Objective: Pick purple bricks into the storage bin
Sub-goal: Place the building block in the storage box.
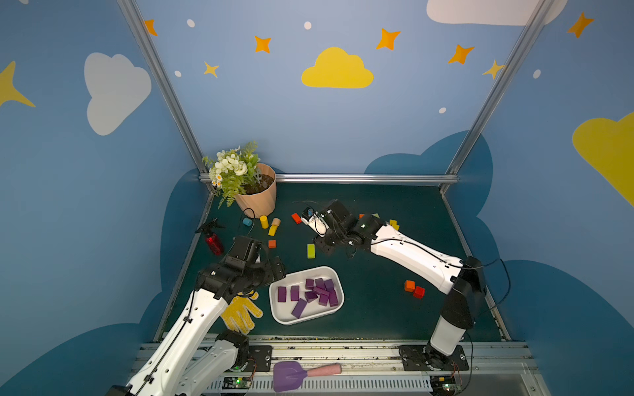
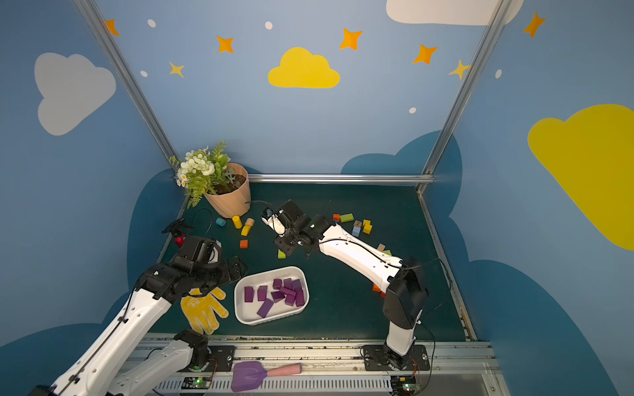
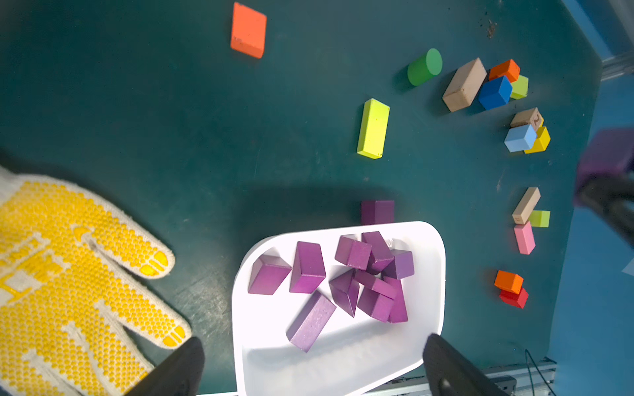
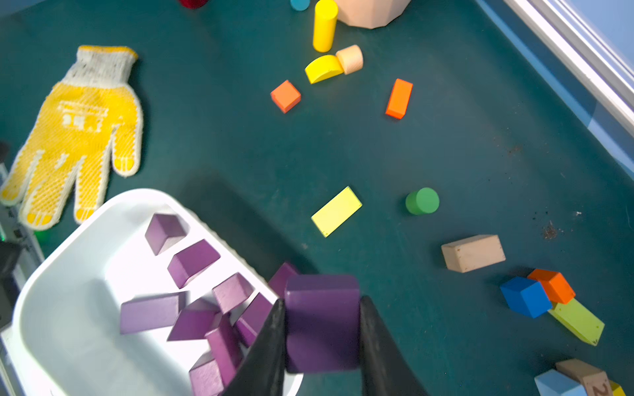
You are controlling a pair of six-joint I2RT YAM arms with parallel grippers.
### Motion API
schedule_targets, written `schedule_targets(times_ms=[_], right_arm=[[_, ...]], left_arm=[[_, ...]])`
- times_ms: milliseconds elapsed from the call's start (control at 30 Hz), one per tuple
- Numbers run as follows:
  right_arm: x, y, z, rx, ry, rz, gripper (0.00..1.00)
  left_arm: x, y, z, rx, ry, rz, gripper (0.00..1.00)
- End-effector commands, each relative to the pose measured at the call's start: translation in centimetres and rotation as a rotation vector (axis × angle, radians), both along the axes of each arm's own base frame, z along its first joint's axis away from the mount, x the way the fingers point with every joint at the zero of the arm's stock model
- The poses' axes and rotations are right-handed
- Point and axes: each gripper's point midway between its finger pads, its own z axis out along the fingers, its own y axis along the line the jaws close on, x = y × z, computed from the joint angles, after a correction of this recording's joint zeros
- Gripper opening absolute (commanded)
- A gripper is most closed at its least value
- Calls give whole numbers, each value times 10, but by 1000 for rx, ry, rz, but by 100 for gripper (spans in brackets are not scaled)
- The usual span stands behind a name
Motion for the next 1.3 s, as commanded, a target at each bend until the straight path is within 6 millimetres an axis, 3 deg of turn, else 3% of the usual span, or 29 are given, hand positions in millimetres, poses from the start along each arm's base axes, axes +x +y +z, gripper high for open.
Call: schedule_targets(times_ms=[0,500,767,1267], right_arm=[[-13,-5,17,32,-26,-14,31],[-64,-29,-8,14,-6,1,31],[-73,-34,-24,3,17,-5,32],[-83,-23,-67,-36,86,0,33]], left_arm=[[-10,6,-7,0,41,46,100],[-14,12,-20,-15,88,187,100],[-15,22,-32,56,113,254,100],[-8,26,-49,150,149,277,100]])
